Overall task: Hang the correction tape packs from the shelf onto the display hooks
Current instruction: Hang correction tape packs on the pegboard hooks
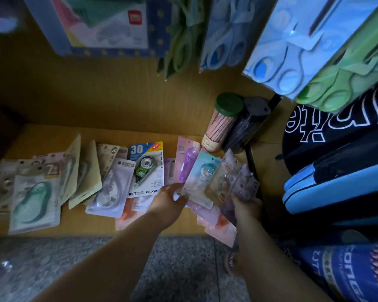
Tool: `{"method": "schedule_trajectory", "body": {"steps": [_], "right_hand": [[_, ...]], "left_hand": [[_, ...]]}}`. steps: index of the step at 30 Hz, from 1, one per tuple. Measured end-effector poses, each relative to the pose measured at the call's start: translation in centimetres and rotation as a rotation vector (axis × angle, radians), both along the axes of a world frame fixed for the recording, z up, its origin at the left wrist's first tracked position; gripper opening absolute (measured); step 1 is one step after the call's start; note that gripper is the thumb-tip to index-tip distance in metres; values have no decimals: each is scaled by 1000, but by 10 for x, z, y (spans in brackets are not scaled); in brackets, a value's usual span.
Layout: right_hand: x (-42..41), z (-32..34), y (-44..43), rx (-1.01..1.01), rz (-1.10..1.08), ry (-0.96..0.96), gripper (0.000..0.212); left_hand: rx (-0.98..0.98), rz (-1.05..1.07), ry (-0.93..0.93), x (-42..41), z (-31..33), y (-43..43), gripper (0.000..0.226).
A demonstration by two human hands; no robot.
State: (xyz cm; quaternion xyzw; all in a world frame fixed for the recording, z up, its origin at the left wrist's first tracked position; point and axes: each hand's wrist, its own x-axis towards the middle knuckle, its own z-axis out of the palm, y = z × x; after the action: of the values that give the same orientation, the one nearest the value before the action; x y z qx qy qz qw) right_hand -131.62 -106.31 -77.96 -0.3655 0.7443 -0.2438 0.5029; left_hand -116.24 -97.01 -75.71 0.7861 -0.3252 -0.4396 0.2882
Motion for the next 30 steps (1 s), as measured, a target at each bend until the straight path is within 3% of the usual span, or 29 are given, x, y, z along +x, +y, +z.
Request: {"method": "schedule_trajectory", "body": {"steps": [5, 8, 11, 16, 21, 30], "right_hand": [[12, -17, 3, 49, 201, 86, 58], [25, -17, 5, 70, 145, 112, 66], [35, -21, 5, 42, 82, 0, 75], [32, -28, 4, 63, 139, 48, 88], [30, -32, 2, 96, 145, -66, 84], [33, -23, 6, 80, 141, -375, 65]], "left_hand": [[0, -31, -29, -2, -5, -16, 53], [30, -40, -85, 1, -7, -23, 57], [62, -32, -131, 1, -6, -28, 56], [43, 89, -151, 0, 0, -40, 60], [2, 101, 51, -6, -1, -54, 86], [-33, 127, 158, -6, 0, -59, 33]]}}
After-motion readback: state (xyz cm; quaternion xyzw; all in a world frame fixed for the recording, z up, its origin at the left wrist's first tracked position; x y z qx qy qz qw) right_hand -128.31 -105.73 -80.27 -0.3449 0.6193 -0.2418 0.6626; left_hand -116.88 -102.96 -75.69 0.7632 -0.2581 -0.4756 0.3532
